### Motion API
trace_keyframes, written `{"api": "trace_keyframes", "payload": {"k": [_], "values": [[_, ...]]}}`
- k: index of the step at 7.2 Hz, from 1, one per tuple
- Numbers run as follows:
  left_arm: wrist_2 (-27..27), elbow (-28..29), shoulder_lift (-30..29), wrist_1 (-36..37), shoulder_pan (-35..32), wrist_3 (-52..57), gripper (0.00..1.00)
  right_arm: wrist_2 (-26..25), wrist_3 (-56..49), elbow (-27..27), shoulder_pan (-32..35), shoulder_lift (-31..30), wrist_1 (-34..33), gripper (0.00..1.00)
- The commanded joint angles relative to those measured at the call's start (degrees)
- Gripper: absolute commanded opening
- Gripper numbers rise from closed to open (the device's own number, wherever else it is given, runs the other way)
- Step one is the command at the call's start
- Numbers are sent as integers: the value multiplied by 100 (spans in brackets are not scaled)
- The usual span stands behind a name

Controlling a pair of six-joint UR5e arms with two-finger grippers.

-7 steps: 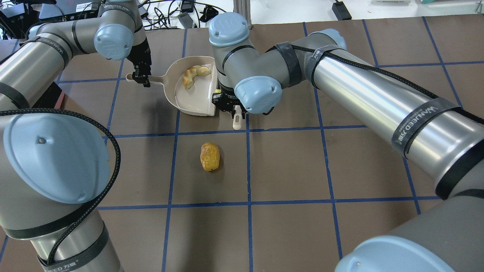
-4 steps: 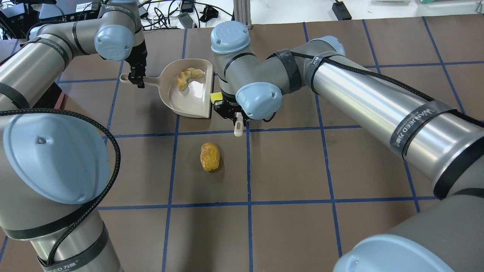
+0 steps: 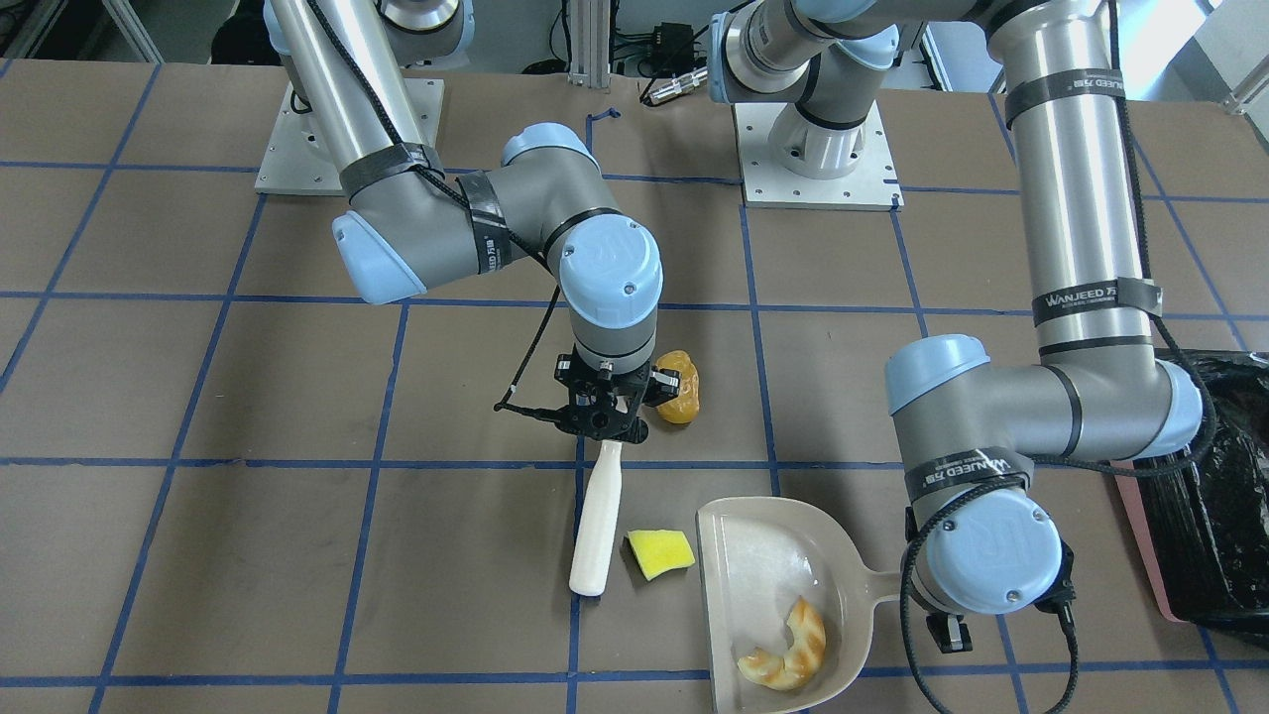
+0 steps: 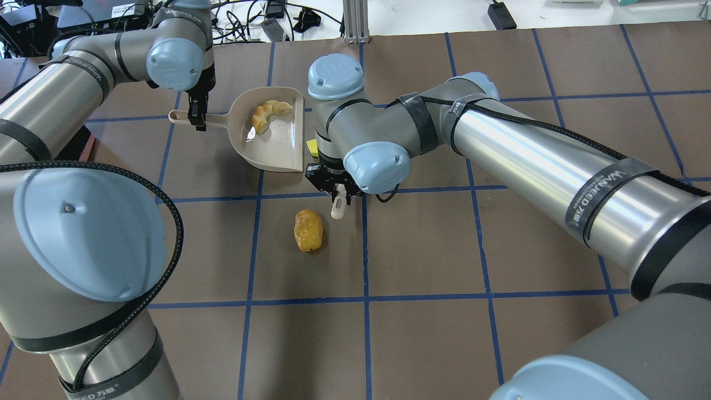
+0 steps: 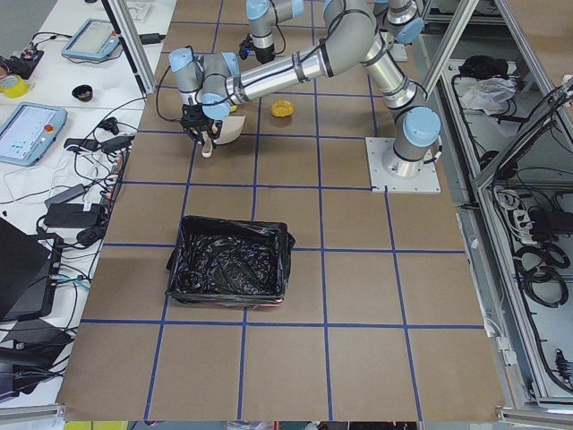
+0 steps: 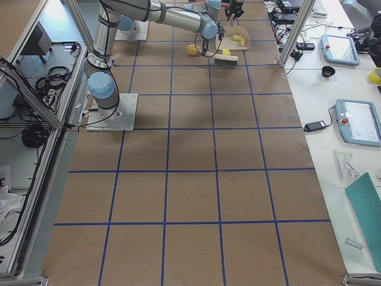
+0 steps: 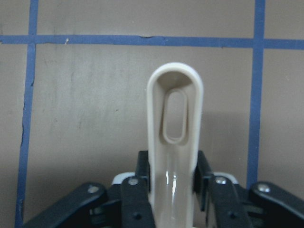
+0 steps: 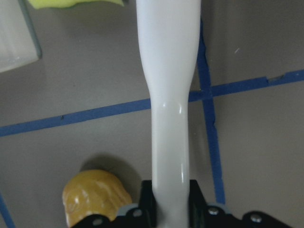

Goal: Sweep and dump trash into bin
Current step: 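Move the brush back toward the yellow potato with the right gripper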

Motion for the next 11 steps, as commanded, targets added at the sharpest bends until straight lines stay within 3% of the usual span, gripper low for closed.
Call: {"api": "trace_keyframes", "payload": {"k": [1,2,5,6,7,10,11], "values": [[64,-25,-1,-18,-211,-224,0,286,590,-27,245,139,-392,0],[56,-60,-18,-9,-299,-312,0,575,793,-44,289,183,-682,0],[-5,-165,34,-1,-353,-235,0,570,795,-386,289,333,-633,0],[-67,-218,69,26,-344,106,0,361,682,-317,255,255,-276,0],[-485,-192,113,61,-266,466,0,-277,289,-317,228,193,50,0],[-673,-227,333,-18,208,1074,0,-555,39,-229,193,-307,1008,0],[-683,-236,411,-70,349,1154,0,-547,82,15,227,-430,1037,0]]}}
